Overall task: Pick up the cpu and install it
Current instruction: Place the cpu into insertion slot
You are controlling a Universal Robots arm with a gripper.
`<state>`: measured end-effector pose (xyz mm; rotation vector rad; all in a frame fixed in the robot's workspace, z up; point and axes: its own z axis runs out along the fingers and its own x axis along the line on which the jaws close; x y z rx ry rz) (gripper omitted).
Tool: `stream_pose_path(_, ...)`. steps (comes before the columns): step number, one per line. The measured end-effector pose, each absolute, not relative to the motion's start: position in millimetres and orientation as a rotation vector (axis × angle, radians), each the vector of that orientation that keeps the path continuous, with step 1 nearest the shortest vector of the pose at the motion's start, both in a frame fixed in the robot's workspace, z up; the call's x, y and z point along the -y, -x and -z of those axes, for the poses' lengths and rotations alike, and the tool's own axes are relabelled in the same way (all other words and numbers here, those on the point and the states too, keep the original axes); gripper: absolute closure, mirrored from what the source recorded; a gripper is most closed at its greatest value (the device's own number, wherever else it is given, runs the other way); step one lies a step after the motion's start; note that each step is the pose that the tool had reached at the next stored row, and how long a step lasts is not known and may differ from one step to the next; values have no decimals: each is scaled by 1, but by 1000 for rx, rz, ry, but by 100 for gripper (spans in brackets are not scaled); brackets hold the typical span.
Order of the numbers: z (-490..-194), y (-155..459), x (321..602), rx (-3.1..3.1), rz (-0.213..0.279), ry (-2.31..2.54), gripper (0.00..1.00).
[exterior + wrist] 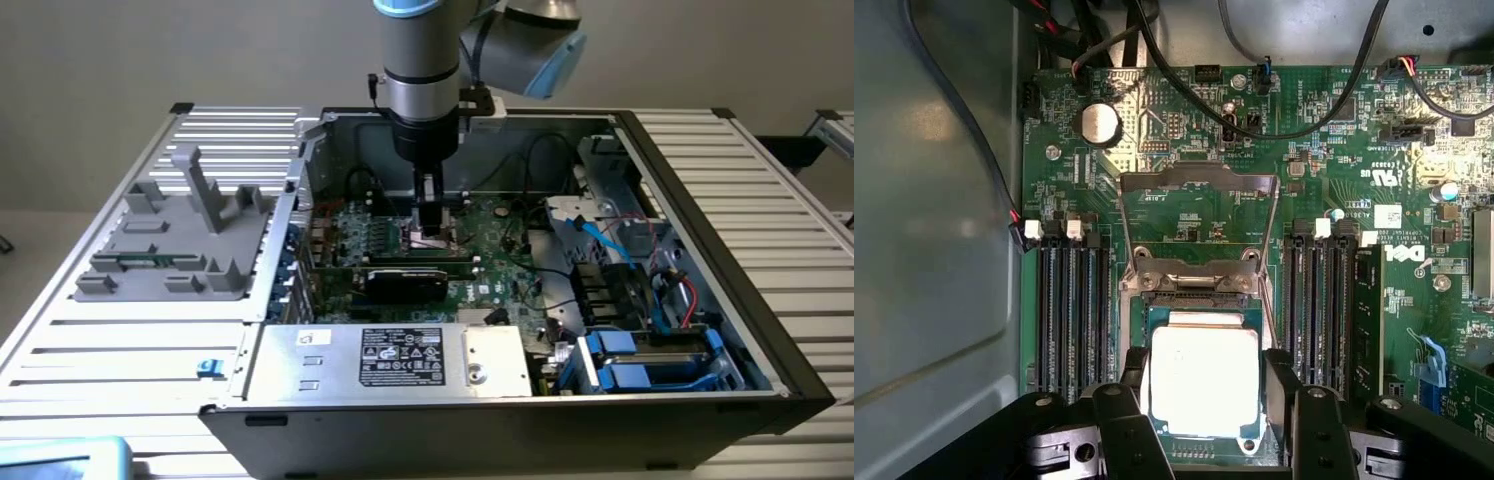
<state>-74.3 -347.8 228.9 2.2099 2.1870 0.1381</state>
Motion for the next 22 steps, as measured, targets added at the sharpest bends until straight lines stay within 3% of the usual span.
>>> stream_pose_path(10,-220,74,348,-2199,-155,-2224,46)
stream_pose_path(22,-209,74,348,-2206,-142,-2232,46)
